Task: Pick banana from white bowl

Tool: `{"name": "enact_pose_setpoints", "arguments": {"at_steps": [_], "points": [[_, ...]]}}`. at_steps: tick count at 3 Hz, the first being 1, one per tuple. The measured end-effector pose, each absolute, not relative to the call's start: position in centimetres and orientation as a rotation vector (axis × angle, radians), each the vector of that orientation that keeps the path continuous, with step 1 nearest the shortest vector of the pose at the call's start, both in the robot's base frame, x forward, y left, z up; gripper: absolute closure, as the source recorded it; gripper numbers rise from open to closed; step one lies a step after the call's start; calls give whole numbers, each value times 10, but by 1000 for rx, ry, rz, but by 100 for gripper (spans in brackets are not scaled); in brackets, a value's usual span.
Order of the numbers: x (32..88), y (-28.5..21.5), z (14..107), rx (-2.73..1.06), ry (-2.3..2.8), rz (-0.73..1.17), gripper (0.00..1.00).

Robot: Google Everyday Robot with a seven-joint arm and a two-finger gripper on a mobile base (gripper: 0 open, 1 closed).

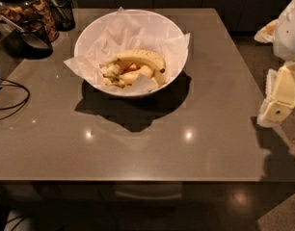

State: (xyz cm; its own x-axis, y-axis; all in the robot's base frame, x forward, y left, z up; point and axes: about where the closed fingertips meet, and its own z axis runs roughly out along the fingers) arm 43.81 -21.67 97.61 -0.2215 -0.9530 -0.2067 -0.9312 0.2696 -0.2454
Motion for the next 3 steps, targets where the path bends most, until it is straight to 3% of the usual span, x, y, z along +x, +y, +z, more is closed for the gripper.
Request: {"name": "enact_pose_setpoints", "arguments": {"at_steps": [2, 3], "points": [[451, -197, 984, -1717, 2277, -62, 0], [517, -126, 1008, -1666, 2324, -38, 0]]}}
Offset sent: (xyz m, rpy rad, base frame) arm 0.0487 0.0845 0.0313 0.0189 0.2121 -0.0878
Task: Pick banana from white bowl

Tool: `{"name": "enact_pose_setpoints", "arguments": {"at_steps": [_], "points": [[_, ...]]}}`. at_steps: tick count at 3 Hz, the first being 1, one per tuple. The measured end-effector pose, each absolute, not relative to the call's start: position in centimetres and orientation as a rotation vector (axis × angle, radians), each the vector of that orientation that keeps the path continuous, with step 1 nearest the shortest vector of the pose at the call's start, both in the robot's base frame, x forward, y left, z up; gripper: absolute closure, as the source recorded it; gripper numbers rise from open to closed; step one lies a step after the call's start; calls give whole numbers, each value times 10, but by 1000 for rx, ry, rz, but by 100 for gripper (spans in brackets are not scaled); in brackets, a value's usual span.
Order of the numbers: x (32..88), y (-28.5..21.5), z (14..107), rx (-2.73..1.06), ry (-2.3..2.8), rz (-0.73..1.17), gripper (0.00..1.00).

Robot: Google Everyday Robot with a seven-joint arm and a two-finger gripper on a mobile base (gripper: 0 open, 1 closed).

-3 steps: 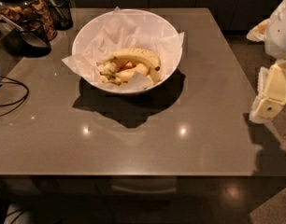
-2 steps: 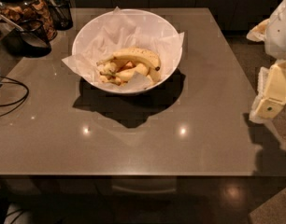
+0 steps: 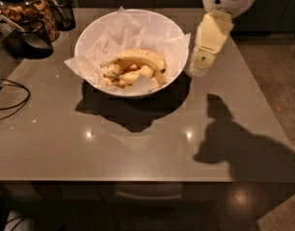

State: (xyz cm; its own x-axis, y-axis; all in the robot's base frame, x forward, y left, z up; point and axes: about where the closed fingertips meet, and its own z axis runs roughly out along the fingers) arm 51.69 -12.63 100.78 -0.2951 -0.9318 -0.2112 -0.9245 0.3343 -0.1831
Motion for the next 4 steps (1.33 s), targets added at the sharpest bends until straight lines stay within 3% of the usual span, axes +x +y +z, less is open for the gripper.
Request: {"name": "enact_pose_setpoints", "arguments": {"at_steps": [4], "points": [[564, -69, 992, -1507, 2380, 153, 0]]}}
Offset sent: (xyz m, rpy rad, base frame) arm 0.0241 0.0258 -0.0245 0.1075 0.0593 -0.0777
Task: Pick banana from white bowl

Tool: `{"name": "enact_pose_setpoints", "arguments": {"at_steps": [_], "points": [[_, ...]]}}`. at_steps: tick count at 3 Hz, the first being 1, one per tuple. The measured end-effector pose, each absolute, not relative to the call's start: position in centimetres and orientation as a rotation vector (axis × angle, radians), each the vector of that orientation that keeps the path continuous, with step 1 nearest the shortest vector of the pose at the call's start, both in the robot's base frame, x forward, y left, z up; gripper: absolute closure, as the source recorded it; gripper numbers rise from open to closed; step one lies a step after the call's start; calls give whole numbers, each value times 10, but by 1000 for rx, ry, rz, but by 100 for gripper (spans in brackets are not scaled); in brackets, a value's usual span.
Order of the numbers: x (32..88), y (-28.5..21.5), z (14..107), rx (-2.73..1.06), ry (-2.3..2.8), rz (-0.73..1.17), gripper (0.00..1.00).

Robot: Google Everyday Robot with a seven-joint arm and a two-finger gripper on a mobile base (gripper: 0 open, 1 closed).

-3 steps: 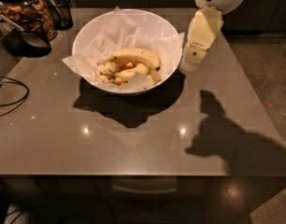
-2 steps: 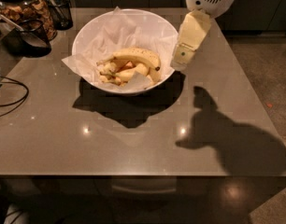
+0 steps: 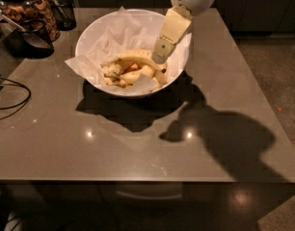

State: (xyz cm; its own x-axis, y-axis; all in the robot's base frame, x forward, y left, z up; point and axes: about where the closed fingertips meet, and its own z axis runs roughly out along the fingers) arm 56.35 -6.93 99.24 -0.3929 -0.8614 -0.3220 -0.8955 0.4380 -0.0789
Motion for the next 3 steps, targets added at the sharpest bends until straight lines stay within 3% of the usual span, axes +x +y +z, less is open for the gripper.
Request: {"name": "enact_pose_setpoints", "arguments": {"at_steps": [3], "points": [[570, -25, 978, -1416, 2472, 276, 21]]}}
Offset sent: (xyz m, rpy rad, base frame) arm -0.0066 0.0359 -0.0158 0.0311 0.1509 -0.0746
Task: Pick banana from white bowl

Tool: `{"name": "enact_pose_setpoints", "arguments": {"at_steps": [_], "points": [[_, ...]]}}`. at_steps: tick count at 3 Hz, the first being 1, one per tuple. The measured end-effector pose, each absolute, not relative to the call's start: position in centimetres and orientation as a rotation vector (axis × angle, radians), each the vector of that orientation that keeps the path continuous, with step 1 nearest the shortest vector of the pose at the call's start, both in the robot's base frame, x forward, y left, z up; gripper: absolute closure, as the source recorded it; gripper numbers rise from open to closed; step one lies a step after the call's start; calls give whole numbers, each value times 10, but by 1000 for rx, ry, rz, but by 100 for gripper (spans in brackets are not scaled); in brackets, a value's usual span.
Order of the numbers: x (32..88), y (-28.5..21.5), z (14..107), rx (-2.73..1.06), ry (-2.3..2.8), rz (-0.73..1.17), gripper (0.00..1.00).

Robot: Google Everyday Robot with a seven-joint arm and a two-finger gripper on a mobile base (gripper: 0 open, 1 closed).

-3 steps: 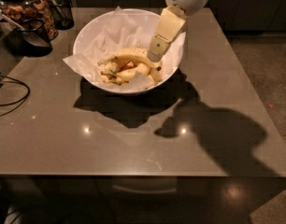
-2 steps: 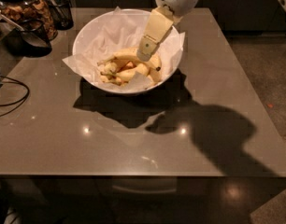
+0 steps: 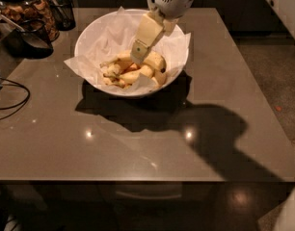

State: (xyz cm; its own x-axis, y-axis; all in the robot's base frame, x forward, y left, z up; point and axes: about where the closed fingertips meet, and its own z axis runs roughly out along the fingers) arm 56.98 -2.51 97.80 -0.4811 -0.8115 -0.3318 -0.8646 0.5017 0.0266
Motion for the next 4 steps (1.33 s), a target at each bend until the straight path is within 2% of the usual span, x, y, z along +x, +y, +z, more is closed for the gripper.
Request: {"name": "enact_pose_setpoints", "arguments": {"at_steps": [2, 4], "points": [[575, -12, 974, -1387, 2506, 275, 26], [594, -14, 970, -1336, 2544, 254, 27]]}}
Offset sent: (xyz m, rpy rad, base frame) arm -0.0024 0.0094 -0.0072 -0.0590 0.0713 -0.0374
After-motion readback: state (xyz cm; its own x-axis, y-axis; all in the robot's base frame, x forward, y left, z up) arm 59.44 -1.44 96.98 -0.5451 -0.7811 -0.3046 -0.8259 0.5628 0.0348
